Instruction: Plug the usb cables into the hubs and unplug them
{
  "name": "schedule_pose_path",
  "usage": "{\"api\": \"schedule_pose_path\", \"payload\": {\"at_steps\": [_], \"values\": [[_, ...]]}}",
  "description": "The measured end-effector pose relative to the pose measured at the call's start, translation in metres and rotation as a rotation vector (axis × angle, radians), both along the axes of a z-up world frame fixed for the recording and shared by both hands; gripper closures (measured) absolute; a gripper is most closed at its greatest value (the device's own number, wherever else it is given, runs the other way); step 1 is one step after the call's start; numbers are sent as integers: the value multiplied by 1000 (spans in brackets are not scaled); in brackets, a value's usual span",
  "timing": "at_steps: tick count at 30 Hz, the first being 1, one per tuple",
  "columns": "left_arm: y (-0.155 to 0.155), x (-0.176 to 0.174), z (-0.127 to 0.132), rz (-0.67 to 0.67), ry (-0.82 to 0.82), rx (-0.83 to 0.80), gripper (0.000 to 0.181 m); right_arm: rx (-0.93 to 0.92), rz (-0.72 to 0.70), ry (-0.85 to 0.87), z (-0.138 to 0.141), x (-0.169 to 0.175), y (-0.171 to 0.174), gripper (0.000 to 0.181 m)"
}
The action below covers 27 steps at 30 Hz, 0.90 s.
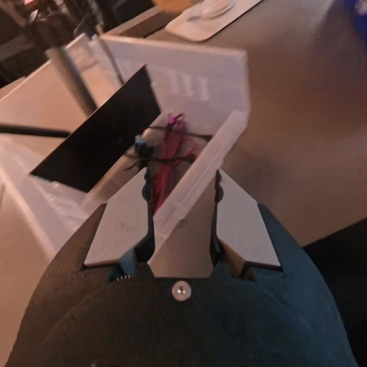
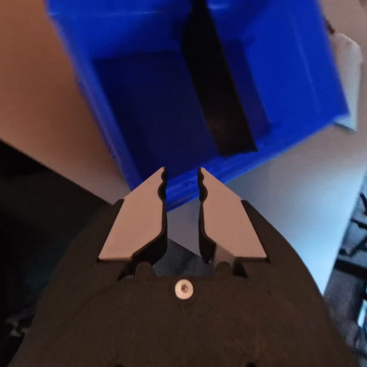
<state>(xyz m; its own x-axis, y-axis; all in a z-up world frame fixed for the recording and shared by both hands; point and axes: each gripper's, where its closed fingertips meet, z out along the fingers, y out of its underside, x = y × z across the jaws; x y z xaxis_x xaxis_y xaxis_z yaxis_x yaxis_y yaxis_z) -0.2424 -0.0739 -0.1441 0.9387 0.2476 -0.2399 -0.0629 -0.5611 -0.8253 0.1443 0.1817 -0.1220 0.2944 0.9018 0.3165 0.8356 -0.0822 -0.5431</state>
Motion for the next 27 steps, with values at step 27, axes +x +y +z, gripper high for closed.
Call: {"api": "schedule_pose_path", "payload": {"at_steps": [27], "values": [[76, 12, 9, 46, -100, 111, 122, -78, -33, 228, -11, -77, -21, 116]]}}
